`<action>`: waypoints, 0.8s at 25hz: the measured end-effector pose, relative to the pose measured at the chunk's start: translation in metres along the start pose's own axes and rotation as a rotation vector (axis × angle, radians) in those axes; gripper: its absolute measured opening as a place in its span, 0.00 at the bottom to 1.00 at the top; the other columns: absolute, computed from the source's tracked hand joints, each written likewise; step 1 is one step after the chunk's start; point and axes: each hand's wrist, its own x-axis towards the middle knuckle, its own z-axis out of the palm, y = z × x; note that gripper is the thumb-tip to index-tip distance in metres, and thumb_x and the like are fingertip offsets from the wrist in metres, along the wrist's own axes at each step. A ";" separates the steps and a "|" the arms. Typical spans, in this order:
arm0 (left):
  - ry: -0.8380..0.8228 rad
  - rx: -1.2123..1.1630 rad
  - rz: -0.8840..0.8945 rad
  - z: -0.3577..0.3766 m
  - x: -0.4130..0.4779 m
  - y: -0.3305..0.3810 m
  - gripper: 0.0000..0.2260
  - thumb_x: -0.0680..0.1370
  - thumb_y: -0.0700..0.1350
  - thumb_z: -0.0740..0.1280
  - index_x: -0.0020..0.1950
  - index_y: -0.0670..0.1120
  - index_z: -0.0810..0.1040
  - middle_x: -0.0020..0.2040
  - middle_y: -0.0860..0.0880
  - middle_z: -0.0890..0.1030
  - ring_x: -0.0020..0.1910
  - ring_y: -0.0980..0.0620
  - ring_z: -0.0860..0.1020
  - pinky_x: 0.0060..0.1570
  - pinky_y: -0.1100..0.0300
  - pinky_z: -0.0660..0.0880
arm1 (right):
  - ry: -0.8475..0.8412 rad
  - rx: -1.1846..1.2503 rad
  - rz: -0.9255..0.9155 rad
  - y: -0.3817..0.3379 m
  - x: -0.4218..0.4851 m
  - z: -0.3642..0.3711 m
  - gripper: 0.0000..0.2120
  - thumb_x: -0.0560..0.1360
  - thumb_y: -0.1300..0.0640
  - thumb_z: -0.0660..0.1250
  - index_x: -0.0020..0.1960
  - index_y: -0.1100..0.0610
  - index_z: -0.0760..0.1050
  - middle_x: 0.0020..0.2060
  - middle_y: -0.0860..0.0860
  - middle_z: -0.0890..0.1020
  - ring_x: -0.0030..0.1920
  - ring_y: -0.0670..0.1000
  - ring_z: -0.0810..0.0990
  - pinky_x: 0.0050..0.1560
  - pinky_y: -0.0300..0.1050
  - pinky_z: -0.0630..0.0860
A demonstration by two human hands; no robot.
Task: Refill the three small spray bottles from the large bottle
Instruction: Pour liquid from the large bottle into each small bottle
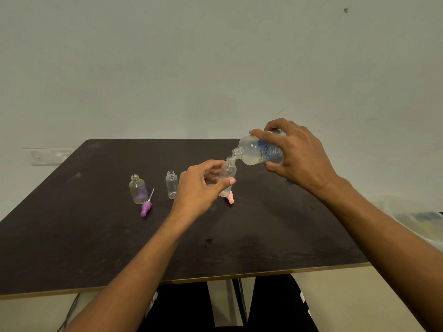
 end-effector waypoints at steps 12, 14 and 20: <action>-0.008 0.010 0.003 0.001 -0.001 0.001 0.21 0.73 0.52 0.80 0.65 0.55 0.83 0.52 0.61 0.85 0.51 0.66 0.83 0.49 0.74 0.78 | 0.003 -0.009 -0.009 0.000 -0.003 -0.002 0.35 0.71 0.50 0.80 0.76 0.43 0.72 0.66 0.51 0.76 0.62 0.56 0.78 0.59 0.52 0.78; -0.008 0.012 0.008 0.001 -0.001 0.002 0.21 0.73 0.53 0.80 0.65 0.55 0.83 0.53 0.60 0.85 0.52 0.65 0.83 0.50 0.73 0.78 | -0.001 -0.010 -0.009 0.000 -0.003 -0.002 0.36 0.71 0.50 0.80 0.76 0.43 0.72 0.66 0.51 0.76 0.62 0.56 0.78 0.59 0.52 0.78; -0.009 0.016 -0.002 0.001 -0.001 0.003 0.22 0.73 0.52 0.80 0.66 0.54 0.83 0.53 0.60 0.85 0.52 0.66 0.83 0.49 0.75 0.77 | 0.005 -0.005 -0.010 0.000 -0.002 -0.002 0.36 0.71 0.51 0.81 0.76 0.44 0.73 0.65 0.52 0.77 0.61 0.56 0.79 0.59 0.52 0.78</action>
